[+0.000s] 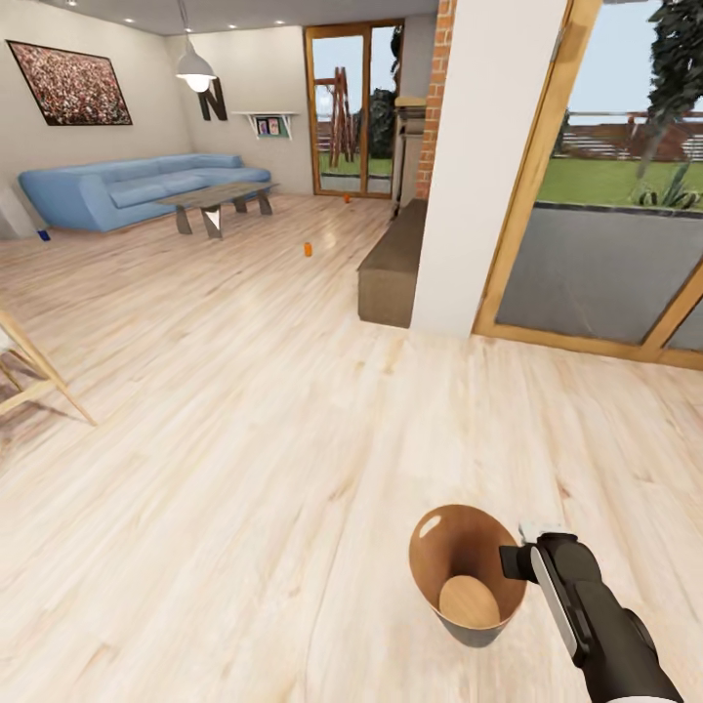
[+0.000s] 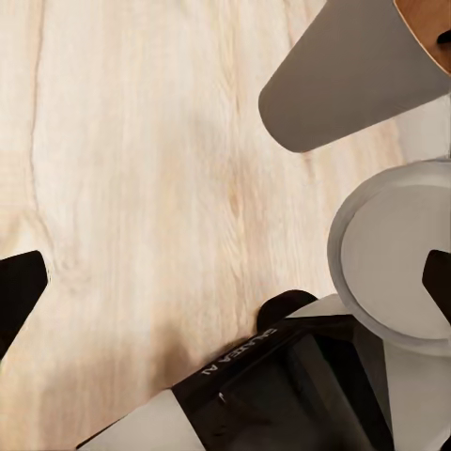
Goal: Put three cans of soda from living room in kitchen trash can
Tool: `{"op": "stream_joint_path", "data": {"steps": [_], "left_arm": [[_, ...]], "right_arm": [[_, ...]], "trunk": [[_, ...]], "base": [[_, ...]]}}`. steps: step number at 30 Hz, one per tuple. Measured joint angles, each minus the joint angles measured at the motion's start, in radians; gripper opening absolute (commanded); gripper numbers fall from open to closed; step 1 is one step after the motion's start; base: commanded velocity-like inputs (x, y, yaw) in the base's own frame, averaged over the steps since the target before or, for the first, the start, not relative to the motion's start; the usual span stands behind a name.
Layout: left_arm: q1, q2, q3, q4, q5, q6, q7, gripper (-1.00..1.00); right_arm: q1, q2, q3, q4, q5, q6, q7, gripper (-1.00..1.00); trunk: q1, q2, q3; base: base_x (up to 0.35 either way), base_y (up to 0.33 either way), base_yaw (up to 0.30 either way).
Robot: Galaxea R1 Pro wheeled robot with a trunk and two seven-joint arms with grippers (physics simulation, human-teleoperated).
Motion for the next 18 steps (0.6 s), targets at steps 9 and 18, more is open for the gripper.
{"op": "stream_joint_path", "data": {"steps": [9,18], "left_arm": [[0.000,0.000,0.000,0.000,0.000,0.000,0.000,1.00],[0.000,0.000,0.000,0.000,0.000,0.000,0.000,1.00]], "right_arm": [[0.000,0.000,0.000,0.000,-0.001,0.000,0.000,-1.00],[0.000,0.000,0.000,0.000,0.000,0.000,0.000,-1.00]], "trunk": [[0.000,0.000,0.000],[0.000,0.000,0.000]], "base": [[0.347,0.000,0.255],[0.347,0.000,0.256]]}}
